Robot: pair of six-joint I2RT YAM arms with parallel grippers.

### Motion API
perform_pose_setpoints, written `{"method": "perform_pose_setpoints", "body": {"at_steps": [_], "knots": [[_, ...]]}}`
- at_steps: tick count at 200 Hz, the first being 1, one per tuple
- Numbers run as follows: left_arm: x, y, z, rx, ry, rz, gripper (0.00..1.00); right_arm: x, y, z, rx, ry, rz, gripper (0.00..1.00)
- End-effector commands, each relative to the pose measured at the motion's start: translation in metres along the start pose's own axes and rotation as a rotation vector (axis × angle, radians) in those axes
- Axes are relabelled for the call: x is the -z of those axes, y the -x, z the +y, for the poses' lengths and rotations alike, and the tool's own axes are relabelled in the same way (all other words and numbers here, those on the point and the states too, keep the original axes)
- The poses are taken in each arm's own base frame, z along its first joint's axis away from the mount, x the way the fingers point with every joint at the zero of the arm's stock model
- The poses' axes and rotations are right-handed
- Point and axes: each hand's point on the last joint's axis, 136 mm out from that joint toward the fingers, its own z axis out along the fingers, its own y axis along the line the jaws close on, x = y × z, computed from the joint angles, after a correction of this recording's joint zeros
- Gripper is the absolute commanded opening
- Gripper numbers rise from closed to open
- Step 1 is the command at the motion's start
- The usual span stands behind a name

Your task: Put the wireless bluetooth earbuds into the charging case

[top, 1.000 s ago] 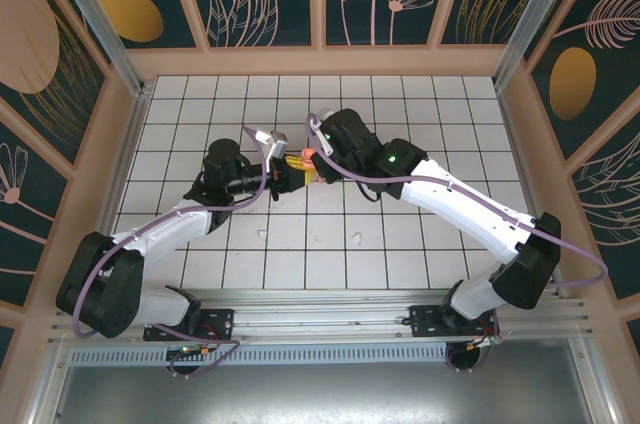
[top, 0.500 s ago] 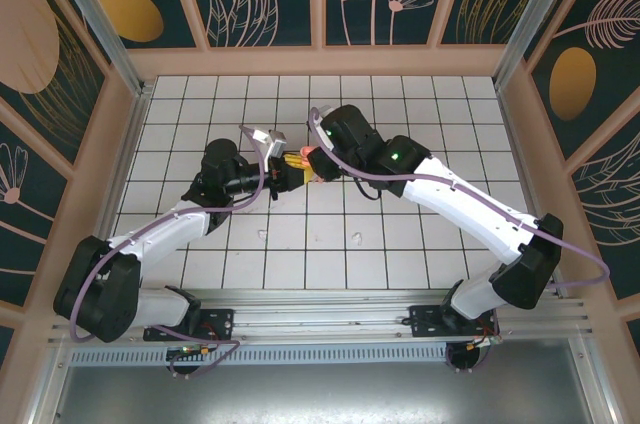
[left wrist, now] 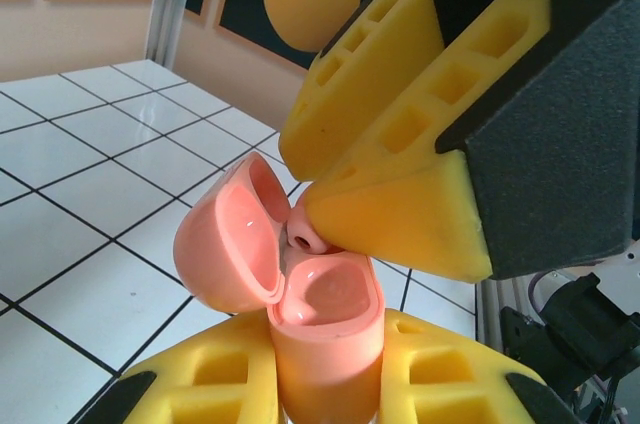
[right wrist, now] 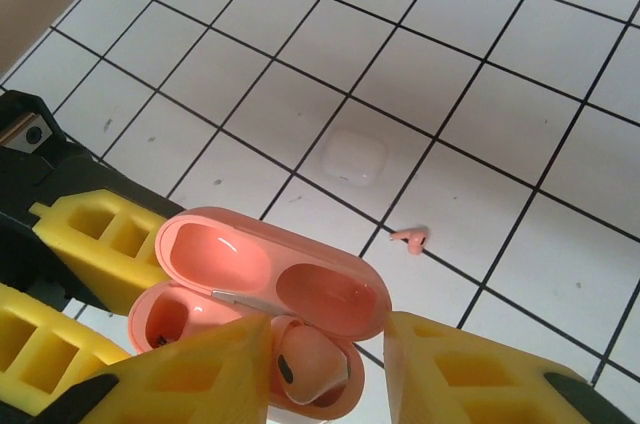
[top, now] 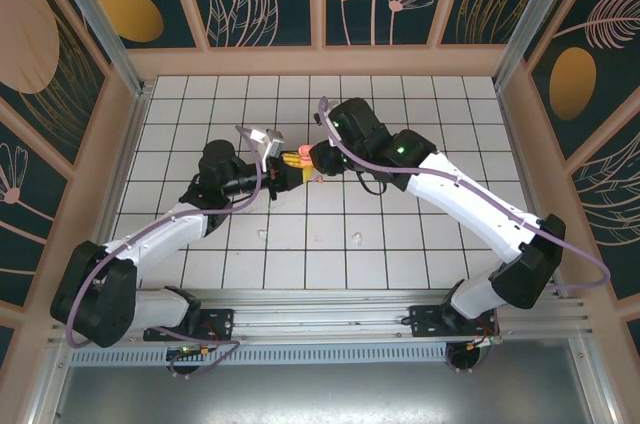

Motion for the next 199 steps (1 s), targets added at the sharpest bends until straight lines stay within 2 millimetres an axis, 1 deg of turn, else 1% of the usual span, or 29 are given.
{"method": "perform_pose_setpoints", "body": {"at_steps": [1, 18, 36, 62, 80, 126, 158, 167, 179, 191, 199], "knots": [[0.005, 0.019, -0.014, -0.068, -0.030, -0.062, 0.01, 0.028, 0.025, 0.005, -0.035, 0.048, -0.097, 0.35], [0.005, 0.019, -0.013, -0.071, -0.019, -0.063, 0.01, 0.040, 0.033, 0.006, -0.070, 0.091, -0.139, 0.34], [0.006, 0.019, -0.012, -0.082, -0.010, -0.065, 0.02, 0.052, 0.040, -0.002, -0.110, 0.107, -0.186, 0.32], [0.006, 0.020, -0.012, -0.094, -0.009, -0.066, 0.02, 0.059, 0.039, -0.013, -0.151, 0.117, -0.215, 0.31], [0.006, 0.021, -0.012, -0.105, -0.006, -0.072, 0.03, 0.055, 0.034, -0.014, -0.160, 0.132, -0.207, 0.31], [0.011, 0.029, -0.016, -0.144, 0.004, -0.115, 0.06, 0.036, 0.024, 0.001, -0.169, 0.230, -0.175, 0.26], [0.017, 0.033, -0.016, -0.174, 0.040, -0.138, 0.05, 0.020, 0.018, -0.002, -0.190, 0.231, -0.140, 0.25], [0.018, 0.032, -0.014, -0.187, 0.061, -0.132, 0.04, 0.019, 0.019, -0.002, -0.189, 0.245, -0.137, 0.24], [0.021, 0.031, -0.009, -0.206, 0.100, -0.124, 0.03, 0.023, 0.023, -0.002, -0.196, 0.295, -0.150, 0.24], [0.024, 0.031, -0.003, -0.226, 0.151, -0.126, 0.03, 0.030, 0.027, -0.009, -0.229, 0.341, -0.182, 0.24], [0.028, 0.030, -0.001, -0.239, 0.178, -0.132, 0.02, 0.032, 0.029, -0.018, -0.262, 0.353, -0.203, 0.24]]}}
